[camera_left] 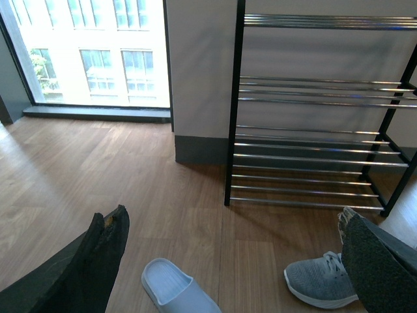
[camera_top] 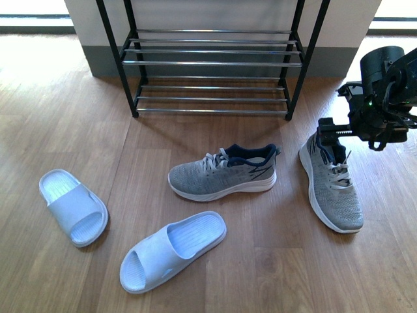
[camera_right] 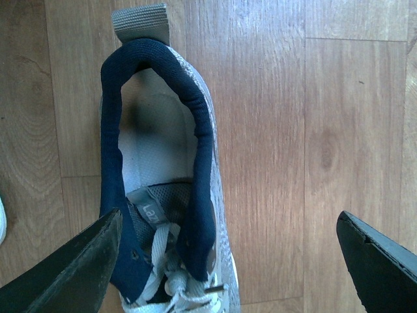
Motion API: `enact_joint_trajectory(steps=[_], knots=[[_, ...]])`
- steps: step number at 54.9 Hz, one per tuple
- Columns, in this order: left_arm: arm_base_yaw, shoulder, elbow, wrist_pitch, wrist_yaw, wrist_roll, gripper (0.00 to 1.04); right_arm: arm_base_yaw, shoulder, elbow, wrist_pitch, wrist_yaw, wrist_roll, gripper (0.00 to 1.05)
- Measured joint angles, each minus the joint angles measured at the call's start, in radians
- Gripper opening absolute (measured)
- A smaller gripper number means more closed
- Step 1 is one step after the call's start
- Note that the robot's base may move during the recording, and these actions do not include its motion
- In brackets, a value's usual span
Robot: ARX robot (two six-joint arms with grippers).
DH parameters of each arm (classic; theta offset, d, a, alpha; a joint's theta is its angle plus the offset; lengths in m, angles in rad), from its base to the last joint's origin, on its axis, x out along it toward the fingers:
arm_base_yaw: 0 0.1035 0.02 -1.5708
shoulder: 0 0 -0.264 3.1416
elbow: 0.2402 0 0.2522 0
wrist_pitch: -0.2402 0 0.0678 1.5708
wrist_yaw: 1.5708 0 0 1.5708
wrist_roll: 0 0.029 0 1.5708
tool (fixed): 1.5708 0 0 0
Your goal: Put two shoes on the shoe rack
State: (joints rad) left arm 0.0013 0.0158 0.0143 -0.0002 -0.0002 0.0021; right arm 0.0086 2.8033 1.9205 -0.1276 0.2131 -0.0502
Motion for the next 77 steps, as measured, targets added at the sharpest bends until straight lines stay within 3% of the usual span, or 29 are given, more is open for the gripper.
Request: enact_joint_trajectory(steps=[18, 23, 44, 51, 55, 69, 77], knots=[[0.0, 0.0, 0.0, 0.0, 0.0, 0.0, 0.95, -0.012, 0.164, 0.245, -0.117, 0.004, 0.007, 0.94], [0.0, 0.0, 0.0, 0.0, 0.0, 0.0, 0.95, -0.016, 0.202, 0.31, -0.158, -0.015, 0.011, 0.74], [0.0, 0.0, 0.0, 0.0, 0.0, 0.0, 0.95, -0.015, 0.233, 0.358, -0.188, -0.064, 0.004, 0.18], [0.0, 0.0, 0.0, 0.0, 0.0, 0.0, 0.95, -0.013, 0.218, 0.319, -0.151, -0.079, -0.024, 0.01], [0.0, 0.0, 0.0, 0.0, 0.0, 0.0, 0.95, -0.01, 0.194, 0.272, -0.112, -0.084, -0.053, 0.01], [0.0, 0.0, 0.0, 0.0, 0.0, 0.0, 0.95, 0.032, -0.009, -0.056, 0.13, -0.175, -0.334, 0.01], [0.0, 0.0, 0.0, 0.0, 0.0, 0.0, 0.95, 0.068, -0.222, -0.356, 0.345, -0.242, -0.771, 0.01]])
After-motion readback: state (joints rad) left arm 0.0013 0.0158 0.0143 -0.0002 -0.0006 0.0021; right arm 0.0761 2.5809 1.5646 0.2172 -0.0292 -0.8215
